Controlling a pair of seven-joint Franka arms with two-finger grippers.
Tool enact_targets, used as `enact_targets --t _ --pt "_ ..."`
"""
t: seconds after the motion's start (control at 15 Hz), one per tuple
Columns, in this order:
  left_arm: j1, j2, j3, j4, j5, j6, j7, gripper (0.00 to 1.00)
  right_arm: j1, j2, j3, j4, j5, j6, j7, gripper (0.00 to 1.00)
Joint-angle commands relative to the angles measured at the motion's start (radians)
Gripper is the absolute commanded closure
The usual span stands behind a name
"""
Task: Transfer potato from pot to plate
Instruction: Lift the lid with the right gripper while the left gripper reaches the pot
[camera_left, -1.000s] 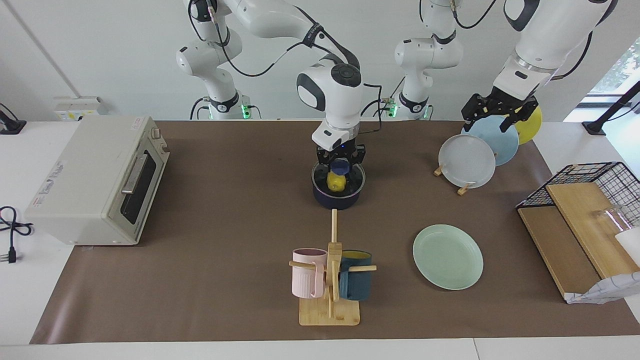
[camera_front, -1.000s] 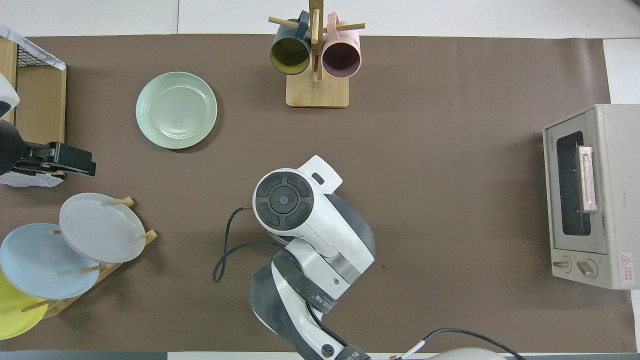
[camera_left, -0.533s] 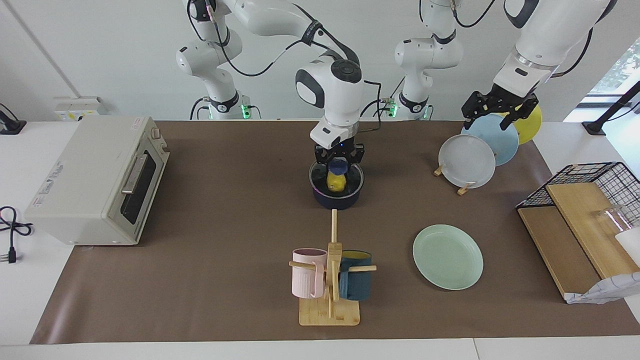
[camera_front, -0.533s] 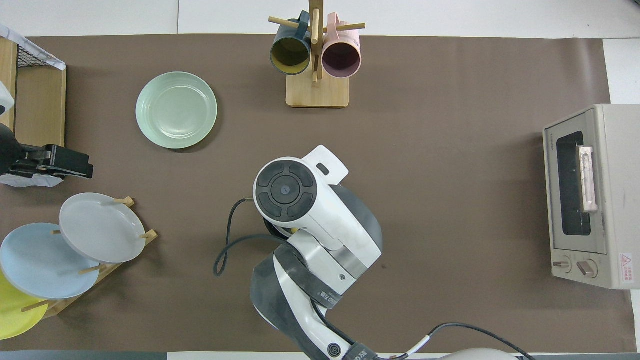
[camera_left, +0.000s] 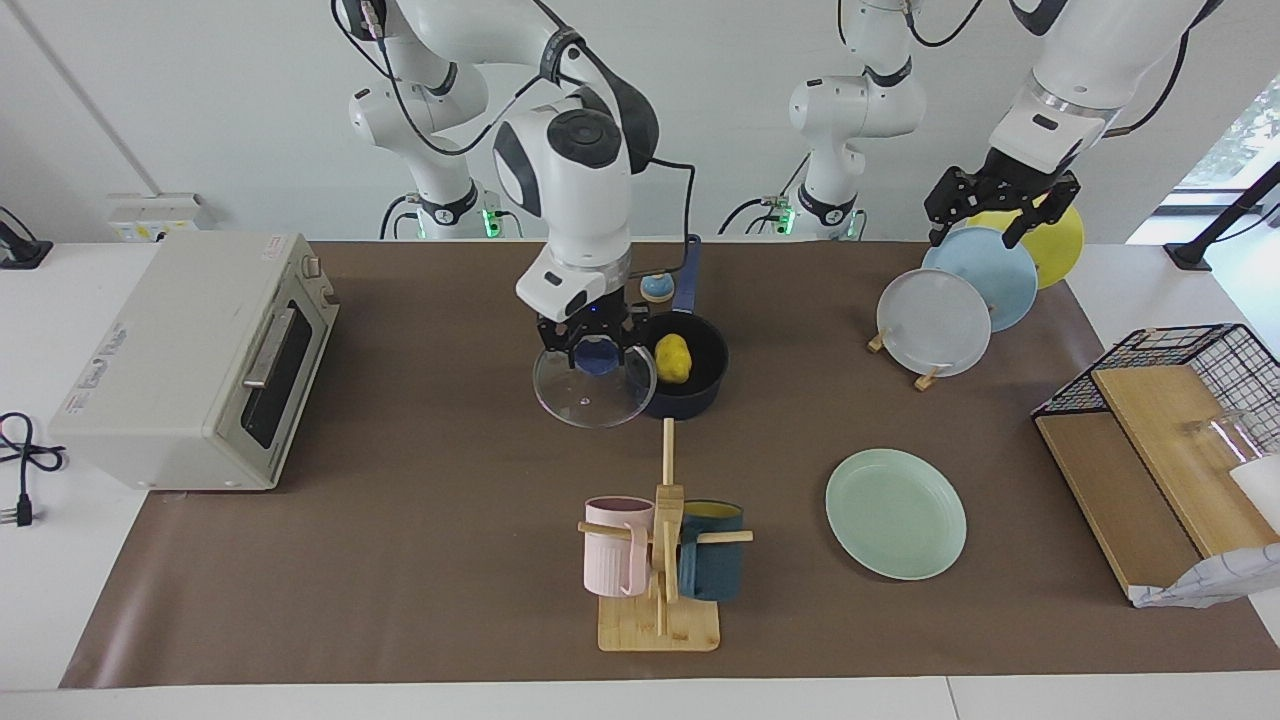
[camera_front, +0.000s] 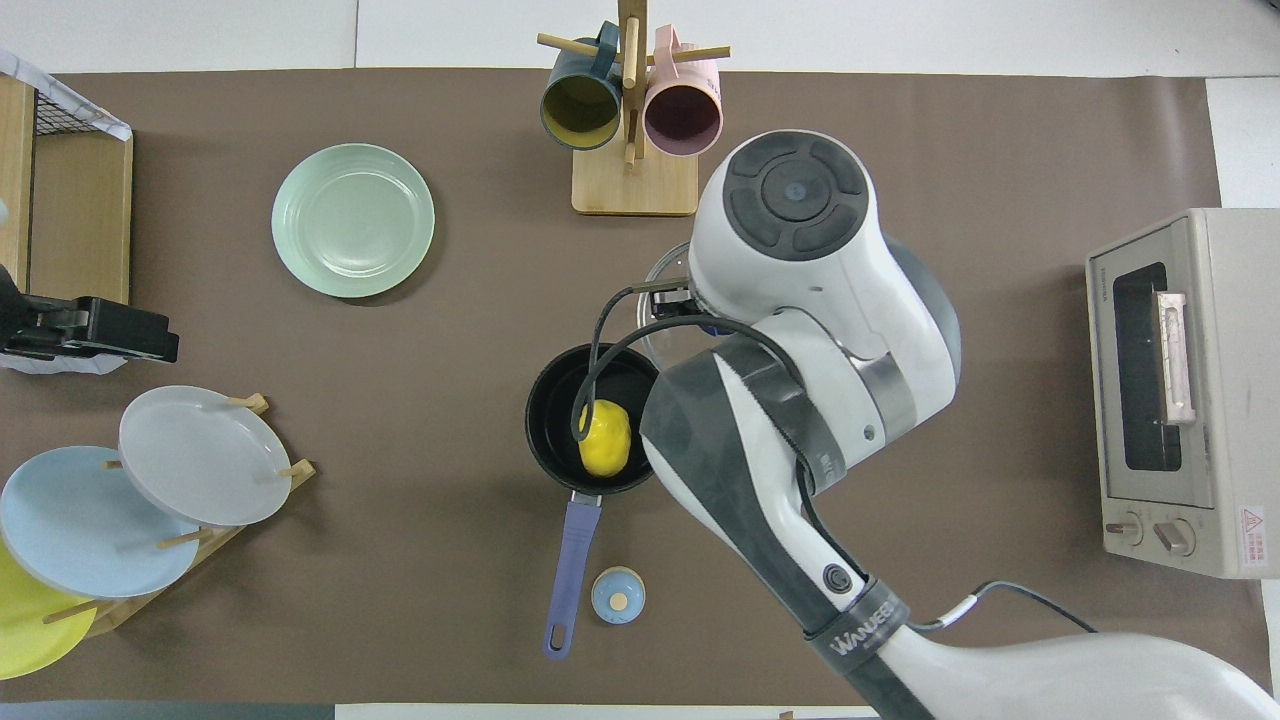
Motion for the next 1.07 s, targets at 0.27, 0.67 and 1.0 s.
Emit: enact_targets --t 0.27,0.67,1.0 --pt "-0.282 -0.012 -0.024 -0.141 -0.016 0.214 -0.39 0.0 -0.115 -0.014 0.012 -0.009 0.007 -0.055 -0.145 1.0" --pt "-0.506 0.154 -0.021 -0.239 -0.016 0.479 -0.579 0.0 -0.19 -0.042 0.011 -0.084 0.007 -0.04 -0.225 1.0" --pt "-0.546 0.295 -0.02 -0.242 0.021 0.581 -0.604 0.0 -0.241 -0.082 0.011 -0.185 0.007 -0.026 -0.267 1.0"
